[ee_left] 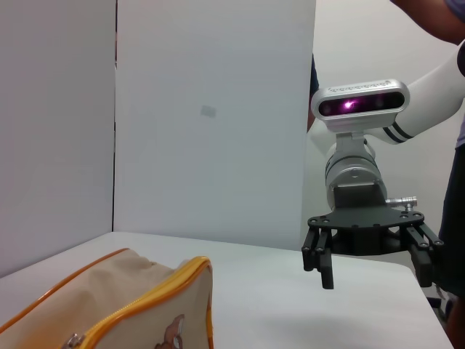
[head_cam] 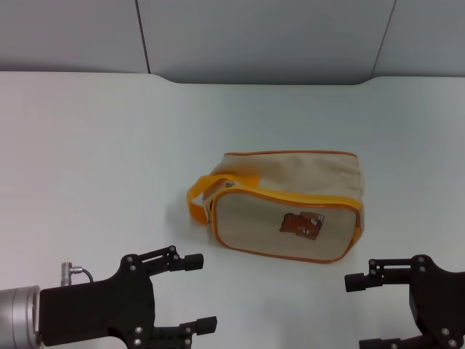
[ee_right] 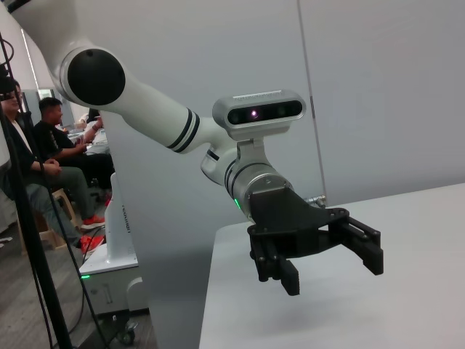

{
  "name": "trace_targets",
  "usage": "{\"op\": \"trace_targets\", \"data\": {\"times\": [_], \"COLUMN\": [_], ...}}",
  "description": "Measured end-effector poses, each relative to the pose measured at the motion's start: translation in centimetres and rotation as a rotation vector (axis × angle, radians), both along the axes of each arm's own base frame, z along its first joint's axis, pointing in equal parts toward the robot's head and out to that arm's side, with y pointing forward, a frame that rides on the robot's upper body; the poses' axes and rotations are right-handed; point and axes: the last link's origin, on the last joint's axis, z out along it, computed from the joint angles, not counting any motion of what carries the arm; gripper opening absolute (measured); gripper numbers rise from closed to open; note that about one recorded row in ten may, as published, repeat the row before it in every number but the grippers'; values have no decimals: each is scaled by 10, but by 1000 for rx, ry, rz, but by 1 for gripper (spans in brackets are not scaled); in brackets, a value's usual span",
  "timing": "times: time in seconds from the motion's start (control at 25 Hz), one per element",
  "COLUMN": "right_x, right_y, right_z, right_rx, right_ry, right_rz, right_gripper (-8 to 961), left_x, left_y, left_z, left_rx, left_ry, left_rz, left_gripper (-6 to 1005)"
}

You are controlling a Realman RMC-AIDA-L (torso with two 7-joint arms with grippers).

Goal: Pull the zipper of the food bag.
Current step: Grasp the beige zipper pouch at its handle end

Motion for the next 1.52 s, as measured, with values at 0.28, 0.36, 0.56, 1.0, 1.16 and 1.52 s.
{"op": "trace_targets", "data": {"times": [0.28, 0.36, 0.56, 1.0, 1.16, 1.52], "right_x": [1, 1, 4, 15, 15, 16], "right_y": [-3, -3, -4, -10, -10, -10], "right_z": [-2, -2, 1, 10, 10, 10], "right_rx": [16, 22, 44, 112, 114, 116], "right_ry": [11, 14, 24, 51, 50, 50], "right_rz": [5, 5, -15, -78, -82, -84], "right_gripper": [776, 776, 776, 775, 775, 775], "left_x": [1, 1, -2, -11, -5, -1], "left_y": [3, 3, 7, 40, 43, 49], "left_z": [-1, -1, -4, -35, -48, -65], "left_rx": [2, 4, 90, 352, 375, 442], "left_ry": [6, 8, -14, 1, 22, 63], "left_rz": [-4, -3, 26, 229, 223, 276], "left_gripper": [818, 817, 816, 814, 813, 811]}}
